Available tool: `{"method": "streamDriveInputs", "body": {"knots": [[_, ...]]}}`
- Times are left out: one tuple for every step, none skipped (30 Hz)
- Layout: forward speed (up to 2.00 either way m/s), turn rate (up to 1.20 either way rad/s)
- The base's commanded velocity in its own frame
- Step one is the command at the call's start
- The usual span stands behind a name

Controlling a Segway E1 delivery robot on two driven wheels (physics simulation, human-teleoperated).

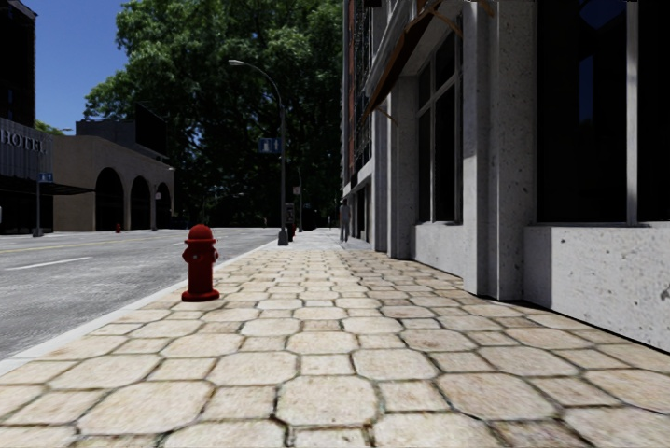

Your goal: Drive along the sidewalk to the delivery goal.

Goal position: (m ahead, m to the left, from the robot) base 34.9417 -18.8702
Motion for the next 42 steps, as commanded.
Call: {"method": "streamDriveInputs", "body": {"knots": [[2.0, 0.0], [2.0, 0.0], [2.0, 0.0], [2.0, 0.0], [2.0, 0.0], [2.0, 0.0], [2.0, 0.0], [2.0, 0.0], [2.0, 0.0], [2.0, 0.0], [2.0, 0.0], [2.0, 0.0], [2.0, 0.0], [2.0, 0.0], [2.0, 0.0], [2.0, 0.0], [2.0, 0.0], [2.0, 0.0], [2.0, 0.0], [2.0, 0.0], [2.0, 0.0], [2.0, 0.0], [2.0, 0.0], [2.0, 0.0], [2.0, 0.0], [2.0, 0.0], [2.0, 0.0], [2.0, 0.0], [2.0, 0.0], [2.0, 0.0], [2.0, 0.0], [2.0, 0.0], [2.0, 0.0], [2.0, 0.0], [2.0, 0.0], [2.0, 0.0], [2.0, 0.0], [2.0, 0.0], [2.0, 0.0], [2.0, 0.0], [2.0, 0.0], [2.0, 0.0]]}}
